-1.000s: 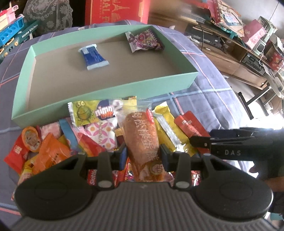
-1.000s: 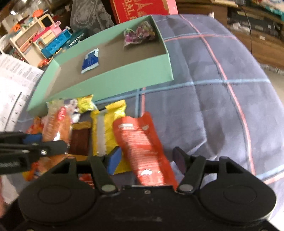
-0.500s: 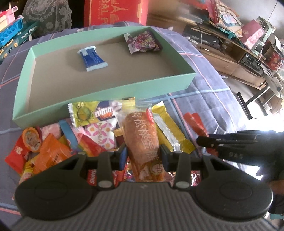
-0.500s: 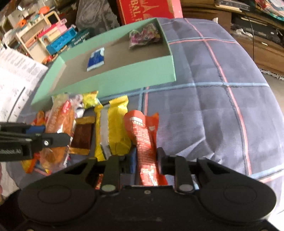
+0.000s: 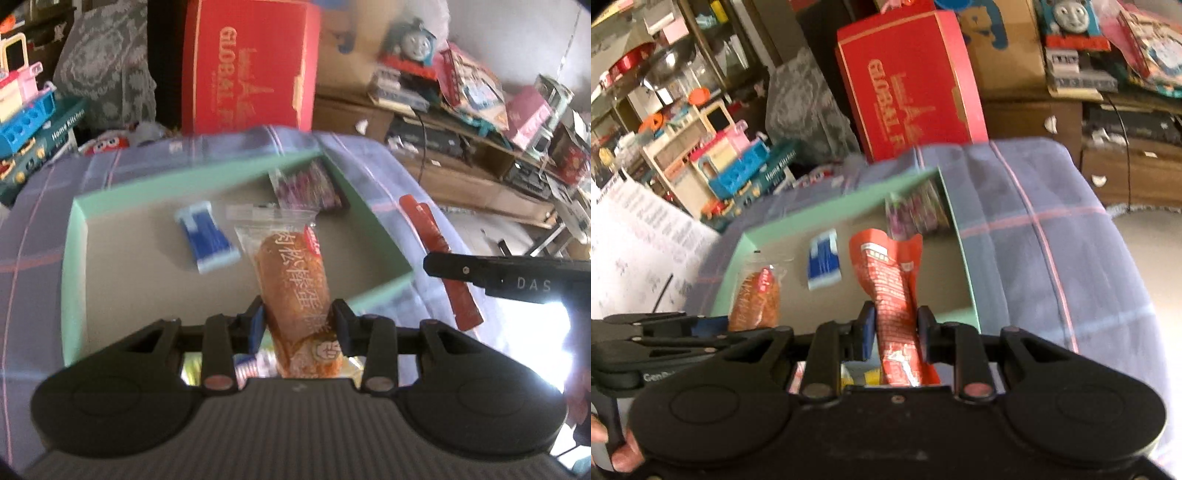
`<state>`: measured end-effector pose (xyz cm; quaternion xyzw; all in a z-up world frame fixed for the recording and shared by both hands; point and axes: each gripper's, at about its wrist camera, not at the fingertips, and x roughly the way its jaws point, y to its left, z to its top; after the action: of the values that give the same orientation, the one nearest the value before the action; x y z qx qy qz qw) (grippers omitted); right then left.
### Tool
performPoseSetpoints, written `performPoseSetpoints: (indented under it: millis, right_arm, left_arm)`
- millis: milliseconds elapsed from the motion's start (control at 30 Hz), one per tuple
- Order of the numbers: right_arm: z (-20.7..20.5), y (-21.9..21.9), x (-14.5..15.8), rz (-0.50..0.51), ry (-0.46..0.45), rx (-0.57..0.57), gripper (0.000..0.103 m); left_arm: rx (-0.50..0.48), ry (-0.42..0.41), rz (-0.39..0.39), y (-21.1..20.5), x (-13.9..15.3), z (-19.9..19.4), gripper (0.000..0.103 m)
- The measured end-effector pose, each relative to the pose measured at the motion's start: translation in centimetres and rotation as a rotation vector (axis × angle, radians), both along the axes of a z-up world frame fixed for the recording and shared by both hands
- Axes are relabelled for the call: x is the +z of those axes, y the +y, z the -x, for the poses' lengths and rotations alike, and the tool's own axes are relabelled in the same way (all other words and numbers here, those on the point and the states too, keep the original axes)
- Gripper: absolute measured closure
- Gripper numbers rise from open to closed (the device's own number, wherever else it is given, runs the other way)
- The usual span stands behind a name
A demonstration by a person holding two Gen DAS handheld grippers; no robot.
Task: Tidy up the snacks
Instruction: 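Place the bread roll in the tray with the left tool while the right places the red-orange packet, then grasp the rainbow candy bag with the left tool while the right tool grasps the yellow bar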
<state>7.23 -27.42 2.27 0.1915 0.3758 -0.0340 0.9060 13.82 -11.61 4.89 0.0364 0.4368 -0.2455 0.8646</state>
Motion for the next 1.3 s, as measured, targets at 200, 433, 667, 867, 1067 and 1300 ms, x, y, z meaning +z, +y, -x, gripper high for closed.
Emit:
performPoseSetpoints:
  millis: [200,433,667,867,1067,1300]
  right_arm:
    - [-5.0,-0.9,0.5,-0.007,-0.001,-0.009,0.079]
    - [-8.8,-1.8,-2.0,-0.012,0.054,-0.021,0.078]
    - [-11.0,-2.6,-4.0,-0.016,0.083,-0.032,0.064]
    - [-11.3,-2.5,-3.4,-0.001,0.039,-0.05,0.003]
    - [-10.9,-1.8,-2.9,0.025,0.04,-0.034,0.0]
    - [-9.3,-0.2,-2.3,0.04,0.054,-0.014,0.0]
  left_arm:
    - [0.032,0.004,-0.001,-1.5,-0.1,-5.9,0.065]
    - [0.039,0.053,-0.033,-3.3,-3.4,-10.4,0.065]
    - [0.038,0.069,-0.08,-4.8,-6.0,-12.2,0.063]
    - [0.082,0.004,-0.143,-5.0,-5.9,-11.9,0.001]
    - [0.087,0.024,-0.147,-4.3,-5.4,-11.0,0.0]
    - [0.076,0.027,-0.15,-3.2,-4.5,-8.1,0.0]
